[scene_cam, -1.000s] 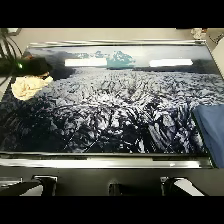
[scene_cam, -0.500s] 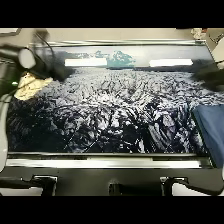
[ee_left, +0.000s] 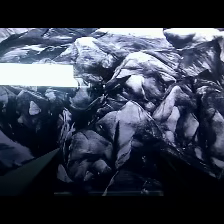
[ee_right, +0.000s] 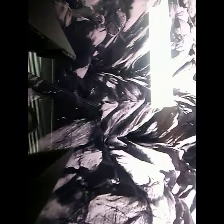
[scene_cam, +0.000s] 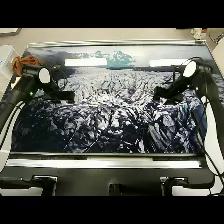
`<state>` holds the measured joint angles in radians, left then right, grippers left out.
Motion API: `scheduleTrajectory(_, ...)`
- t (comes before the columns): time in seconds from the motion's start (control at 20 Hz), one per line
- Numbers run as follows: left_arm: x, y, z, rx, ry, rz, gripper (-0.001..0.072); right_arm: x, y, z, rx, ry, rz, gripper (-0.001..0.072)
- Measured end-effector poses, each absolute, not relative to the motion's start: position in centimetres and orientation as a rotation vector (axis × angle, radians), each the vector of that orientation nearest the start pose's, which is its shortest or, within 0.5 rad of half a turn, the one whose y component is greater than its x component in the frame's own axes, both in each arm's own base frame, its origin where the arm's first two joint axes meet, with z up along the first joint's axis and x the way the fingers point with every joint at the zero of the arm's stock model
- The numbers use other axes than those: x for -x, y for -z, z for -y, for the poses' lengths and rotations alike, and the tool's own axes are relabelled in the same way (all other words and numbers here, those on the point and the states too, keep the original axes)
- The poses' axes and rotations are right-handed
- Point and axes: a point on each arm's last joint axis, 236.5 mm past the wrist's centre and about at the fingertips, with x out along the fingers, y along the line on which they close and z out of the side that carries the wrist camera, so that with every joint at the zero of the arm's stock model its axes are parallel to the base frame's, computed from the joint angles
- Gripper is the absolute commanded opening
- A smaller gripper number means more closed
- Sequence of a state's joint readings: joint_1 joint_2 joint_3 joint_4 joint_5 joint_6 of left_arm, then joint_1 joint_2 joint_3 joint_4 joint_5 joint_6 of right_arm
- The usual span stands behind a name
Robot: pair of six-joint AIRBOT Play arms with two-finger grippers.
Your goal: Fold the clothes and pants, and hang the long-sleeved shirts on hangers.
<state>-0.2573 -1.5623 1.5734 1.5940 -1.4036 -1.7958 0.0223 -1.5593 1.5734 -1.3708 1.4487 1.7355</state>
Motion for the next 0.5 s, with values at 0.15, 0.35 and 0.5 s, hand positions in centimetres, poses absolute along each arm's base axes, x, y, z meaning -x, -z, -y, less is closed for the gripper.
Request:
scheduleTrajectory(0.15, -41.8, -1.4, 10.2, -0.017, 0.026, -1.404, 0.0655, -42.2, -2.4, -5.5, -0.273, -0.029, -1.439, 0.0630)
scheduleTrajectory(0.35, -41.8, -0.9, 10.0, -0.024, 0.016, -1.413, 0.0655, -42.3, -2.3, -5.4, -0.269, -0.019, -1.435, 0.0630)
scheduleTrajectory(0.5, -41.8, -0.7, 9.9, -0.027, 0.013, -1.416, 0.0655, -42.3, -2.3, -5.4, -0.268, -0.018, -1.435, 0.0630)
